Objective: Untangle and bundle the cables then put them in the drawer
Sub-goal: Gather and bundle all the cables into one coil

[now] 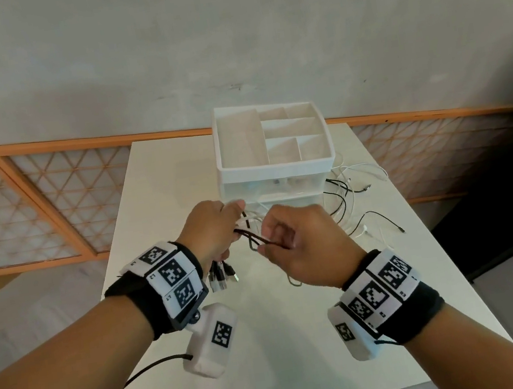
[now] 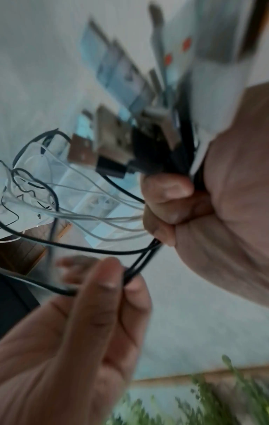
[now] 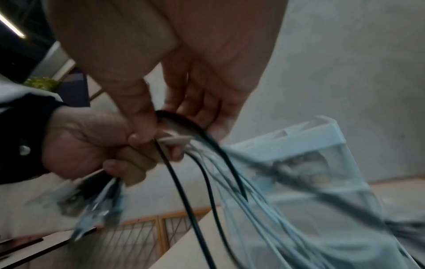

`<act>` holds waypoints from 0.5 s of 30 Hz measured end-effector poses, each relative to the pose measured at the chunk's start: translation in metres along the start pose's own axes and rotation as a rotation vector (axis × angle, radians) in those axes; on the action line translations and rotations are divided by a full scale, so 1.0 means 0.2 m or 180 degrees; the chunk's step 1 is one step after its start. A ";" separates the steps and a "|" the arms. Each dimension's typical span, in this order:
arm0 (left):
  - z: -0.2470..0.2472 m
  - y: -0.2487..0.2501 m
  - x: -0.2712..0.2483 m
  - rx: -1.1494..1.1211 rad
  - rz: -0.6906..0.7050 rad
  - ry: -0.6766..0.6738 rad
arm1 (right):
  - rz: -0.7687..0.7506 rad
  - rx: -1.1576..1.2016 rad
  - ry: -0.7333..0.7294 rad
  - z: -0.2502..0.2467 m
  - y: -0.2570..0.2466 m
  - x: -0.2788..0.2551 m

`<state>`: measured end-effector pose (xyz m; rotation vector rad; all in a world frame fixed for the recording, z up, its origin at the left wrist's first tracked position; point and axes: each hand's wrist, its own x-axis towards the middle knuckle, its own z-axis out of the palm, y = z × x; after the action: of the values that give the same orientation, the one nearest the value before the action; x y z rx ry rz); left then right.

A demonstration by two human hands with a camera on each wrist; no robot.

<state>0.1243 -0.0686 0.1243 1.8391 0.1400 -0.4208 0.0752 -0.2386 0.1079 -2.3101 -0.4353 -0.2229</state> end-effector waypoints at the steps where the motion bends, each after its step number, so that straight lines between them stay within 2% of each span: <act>1: -0.01 0.01 0.00 0.0012 0.0141 0.0108 | 0.0217 -0.0102 -0.0375 0.01 0.02 -0.02; 3: -0.03 0.05 0.00 -0.0116 0.0407 0.0273 | 0.0482 -0.0578 -0.0825 0.04 0.13 -0.07; 4: -0.04 0.07 -0.01 -0.0151 0.0530 0.0246 | 0.0595 -0.0717 -0.0878 0.04 0.20 -0.10; 6: -0.04 0.08 -0.03 -0.0061 0.0727 0.0031 | 0.0778 -0.0843 -0.0781 -0.01 0.31 -0.11; 8: -0.02 0.06 -0.04 0.0097 0.0726 -0.0289 | 0.0724 -0.1099 -0.0583 -0.11 0.34 -0.05; 10: 0.01 0.00 -0.05 0.0407 0.0504 -0.0593 | 0.0630 -0.1159 0.0068 -0.25 0.30 0.04; 12: 0.02 -0.03 -0.03 0.0414 0.0229 -0.0598 | 0.0079 -0.1242 0.1021 -0.36 0.21 0.11; 14: -0.02 0.00 0.00 -0.0101 0.0059 -0.0370 | -0.0259 -0.1648 0.1683 -0.43 0.17 0.13; 15: -0.06 0.02 0.01 -0.0443 0.0074 -0.0246 | -0.0149 -0.1834 0.1707 -0.45 0.20 0.11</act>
<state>0.1304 -0.0594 0.1296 1.6840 0.0924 -0.4541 0.1083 -0.3227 0.1505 -2.6452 -0.1564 -1.0793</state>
